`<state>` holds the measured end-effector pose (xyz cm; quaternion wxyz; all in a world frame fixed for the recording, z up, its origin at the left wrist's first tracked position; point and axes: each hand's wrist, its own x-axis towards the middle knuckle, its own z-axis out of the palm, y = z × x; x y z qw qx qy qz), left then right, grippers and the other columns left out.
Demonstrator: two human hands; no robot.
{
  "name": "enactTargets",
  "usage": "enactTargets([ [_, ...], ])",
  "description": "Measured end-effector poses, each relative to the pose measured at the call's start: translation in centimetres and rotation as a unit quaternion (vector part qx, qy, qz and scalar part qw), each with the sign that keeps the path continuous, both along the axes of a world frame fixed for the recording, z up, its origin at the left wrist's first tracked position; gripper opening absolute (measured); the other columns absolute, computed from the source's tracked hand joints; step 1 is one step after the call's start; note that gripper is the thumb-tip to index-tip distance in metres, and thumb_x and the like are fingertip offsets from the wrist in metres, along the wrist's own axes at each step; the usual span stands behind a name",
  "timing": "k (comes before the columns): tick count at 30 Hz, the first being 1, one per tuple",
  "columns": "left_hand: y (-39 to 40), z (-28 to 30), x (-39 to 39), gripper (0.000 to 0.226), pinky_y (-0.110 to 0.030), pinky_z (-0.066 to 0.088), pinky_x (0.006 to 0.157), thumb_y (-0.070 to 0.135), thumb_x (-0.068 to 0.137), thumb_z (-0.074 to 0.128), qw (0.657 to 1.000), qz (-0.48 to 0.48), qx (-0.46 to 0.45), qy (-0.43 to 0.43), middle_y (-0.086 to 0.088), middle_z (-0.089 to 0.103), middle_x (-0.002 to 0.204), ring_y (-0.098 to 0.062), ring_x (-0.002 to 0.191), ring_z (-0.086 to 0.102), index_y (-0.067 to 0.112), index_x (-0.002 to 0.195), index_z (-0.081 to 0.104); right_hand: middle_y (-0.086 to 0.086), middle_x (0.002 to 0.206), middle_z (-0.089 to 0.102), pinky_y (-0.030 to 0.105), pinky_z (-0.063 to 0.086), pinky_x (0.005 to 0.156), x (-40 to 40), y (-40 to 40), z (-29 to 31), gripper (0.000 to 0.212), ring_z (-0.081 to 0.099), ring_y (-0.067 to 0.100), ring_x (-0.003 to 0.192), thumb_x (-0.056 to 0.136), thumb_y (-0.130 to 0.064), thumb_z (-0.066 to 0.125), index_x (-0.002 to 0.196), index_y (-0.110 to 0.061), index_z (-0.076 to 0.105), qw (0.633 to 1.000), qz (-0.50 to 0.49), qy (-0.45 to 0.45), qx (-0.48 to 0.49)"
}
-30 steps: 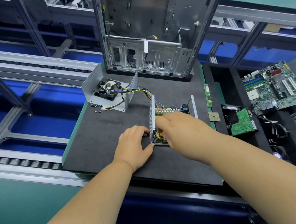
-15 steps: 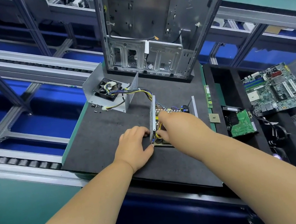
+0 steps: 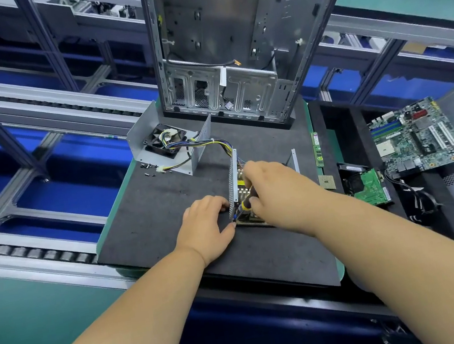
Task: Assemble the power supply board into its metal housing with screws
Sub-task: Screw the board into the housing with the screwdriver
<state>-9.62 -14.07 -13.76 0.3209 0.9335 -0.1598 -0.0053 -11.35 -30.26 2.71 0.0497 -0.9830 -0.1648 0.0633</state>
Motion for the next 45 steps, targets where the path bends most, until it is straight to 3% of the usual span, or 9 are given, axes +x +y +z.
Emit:
enactTargets([
  [3, 0.0, 0.0, 0.0, 0.036, -0.033, 0.035, 0.098, 0.041, 0.08, 0.065, 1.0, 0.001, 0.001, 0.0, 0.017, 0.051, 0.108, -0.012, 0.106, 0.046, 0.033, 0.113, 0.052, 0.002, 0.101, 0.052, 0.035, 0.037, 0.067, 0.0, -0.3, 0.1, 0.02, 0.047, 0.025, 0.091, 0.095, -0.028, 0.058, 0.099, -0.016, 0.043, 0.999, 0.041, -0.012, -0.011],
  [6, 0.0, 0.0, 0.0, 0.037, -0.031, 0.033, 0.096, 0.04, 0.079, 0.067, 1.0, 0.001, -0.007, -0.001, 0.017, 0.052, 0.107, -0.012, 0.105, 0.046, 0.033, 0.112, 0.052, -0.003, 0.084, 0.045, 0.033, 0.031, 0.059, 0.3, 0.0, -0.2, 0.03, 0.042, 0.022, 0.079, 0.095, -0.042, 0.059, 0.093, -0.019, 0.039, 0.998, 0.033, -0.023, -0.049],
  [15, 0.1, 0.0, 0.1, 0.039, -0.031, 0.032, 0.097, 0.039, 0.079, 0.068, 1.0, -0.004, -0.005, 0.002, 0.017, 0.052, 0.109, -0.011, 0.106, 0.046, 0.032, 0.114, 0.053, -0.003, 0.054, 0.034, 0.024, 0.014, 0.046, 0.0, 1.6, -1.7, 0.06, 0.026, 0.015, 0.045, 0.1, -0.057, 0.026, 0.058, -0.017, 0.04, 0.978, -0.085, -0.091, -0.168],
  [20, 0.1, 0.0, 0.1, 0.038, -0.032, 0.034, 0.097, 0.041, 0.08, 0.068, 1.0, -0.004, -0.002, -0.001, 0.017, 0.051, 0.108, -0.012, 0.105, 0.046, 0.033, 0.114, 0.052, -0.002, 0.073, 0.043, 0.031, 0.019, 0.049, 0.2, 1.1, -0.9, 0.028, 0.044, 0.026, 0.068, 0.094, -0.045, 0.042, 0.086, -0.019, 0.04, 0.995, -0.075, -0.05, -0.049],
  [24, 0.1, 0.1, 0.1, 0.037, -0.032, 0.033, 0.096, 0.041, 0.08, 0.067, 1.0, -0.004, -0.001, 0.0, 0.017, 0.051, 0.108, -0.012, 0.106, 0.045, 0.033, 0.113, 0.052, -0.001, 0.09, 0.049, 0.035, 0.031, 0.06, 0.3, 0.6, -0.1, 0.019, 0.049, 0.027, 0.082, 0.092, -0.027, 0.052, 0.091, -0.019, 0.035, 1.0, 0.003, -0.03, -0.008],
  [32, 0.0, 0.2, 0.1, 0.036, -0.033, 0.033, 0.099, 0.04, 0.081, 0.067, 1.0, -0.004, -0.001, 0.004, 0.016, 0.052, 0.111, -0.012, 0.109, 0.045, 0.032, 0.114, 0.052, -0.005, 0.058, 0.028, 0.027, 0.014, 0.046, 0.3, 0.8, -1.6, 0.032, 0.038, 0.025, 0.06, 0.101, -0.046, 0.041, 0.092, -0.02, 0.059, 0.985, -0.063, -0.092, -0.134],
  [38, 0.0, 0.2, 0.1, 0.036, -0.033, 0.034, 0.096, 0.039, 0.081, 0.067, 1.0, -0.006, 0.006, -0.001, 0.015, 0.052, 0.11, -0.014, 0.107, 0.046, 0.03, 0.113, 0.054, -0.003, 0.055, 0.035, 0.023, 0.016, 0.046, 0.1, 2.3, -1.8, 0.054, 0.029, 0.017, 0.044, 0.103, -0.052, 0.023, 0.071, -0.021, 0.052, 0.974, -0.121, -0.088, -0.17],
  [41, 0.0, 0.2, 0.0, 0.037, -0.034, 0.034, 0.097, 0.04, 0.082, 0.067, 1.0, -0.007, 0.008, 0.001, 0.014, 0.052, 0.111, -0.014, 0.107, 0.046, 0.03, 0.115, 0.053, -0.001, 0.071, 0.044, 0.029, 0.022, 0.049, 0.0, 2.2, -1.2, 0.036, 0.043, 0.026, 0.063, 0.1, -0.049, 0.033, 0.089, -0.019, 0.049, 0.985, -0.134, -0.054, -0.096],
  [45, 0.1, 0.3, 0.1, 0.036, -0.035, 0.036, 0.099, 0.041, 0.081, 0.067, 1.0, -0.005, 0.007, 0.004, 0.015, 0.052, 0.111, -0.013, 0.107, 0.046, 0.033, 0.113, 0.052, 0.005, 0.097, 0.049, 0.035, 0.03, 0.064, -0.4, 1.3, 0.1, 0.017, 0.043, 0.027, 0.081, 0.09, -0.019, 0.052, 0.099, -0.014, 0.039, 0.996, -0.073, 0.04, 0.013],
])
